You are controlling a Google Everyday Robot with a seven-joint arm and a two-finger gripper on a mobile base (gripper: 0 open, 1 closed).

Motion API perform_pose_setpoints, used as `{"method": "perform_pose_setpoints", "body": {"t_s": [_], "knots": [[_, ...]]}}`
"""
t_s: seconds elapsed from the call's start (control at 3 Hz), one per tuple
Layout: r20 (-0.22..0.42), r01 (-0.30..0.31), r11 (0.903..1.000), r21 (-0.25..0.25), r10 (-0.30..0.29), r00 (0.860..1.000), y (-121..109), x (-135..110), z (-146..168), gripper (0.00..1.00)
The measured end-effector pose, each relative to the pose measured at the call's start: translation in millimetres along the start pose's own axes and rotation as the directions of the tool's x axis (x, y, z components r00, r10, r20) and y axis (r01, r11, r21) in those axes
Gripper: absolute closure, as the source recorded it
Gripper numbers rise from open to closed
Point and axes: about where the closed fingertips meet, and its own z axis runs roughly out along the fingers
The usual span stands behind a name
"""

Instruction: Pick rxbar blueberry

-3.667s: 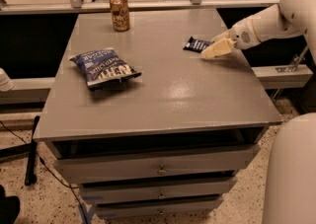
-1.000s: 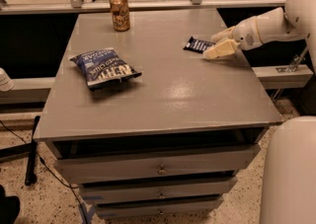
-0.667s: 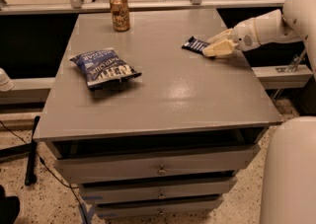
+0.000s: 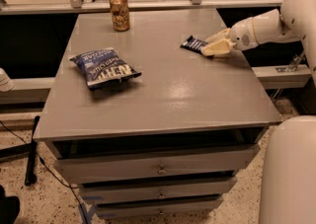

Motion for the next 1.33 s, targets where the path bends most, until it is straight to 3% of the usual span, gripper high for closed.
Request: {"method": "perform_pose_setpoints", "body": {"t_s": [0.67,1.0,1.33], "knots": [[-0.022,0.025,0.9997,-0.008,-0.025,0.999,28.1,-79.4,-11.8,1.00],[-0.022,0.029,0.9994,0.019,-0.028,0.999,40.2,-116.4,-30.9,1.00],[-0.021,0.027,0.9994,0.022,-0.027,0.999,41.7,-120.6,-33.0,1.00]]}}
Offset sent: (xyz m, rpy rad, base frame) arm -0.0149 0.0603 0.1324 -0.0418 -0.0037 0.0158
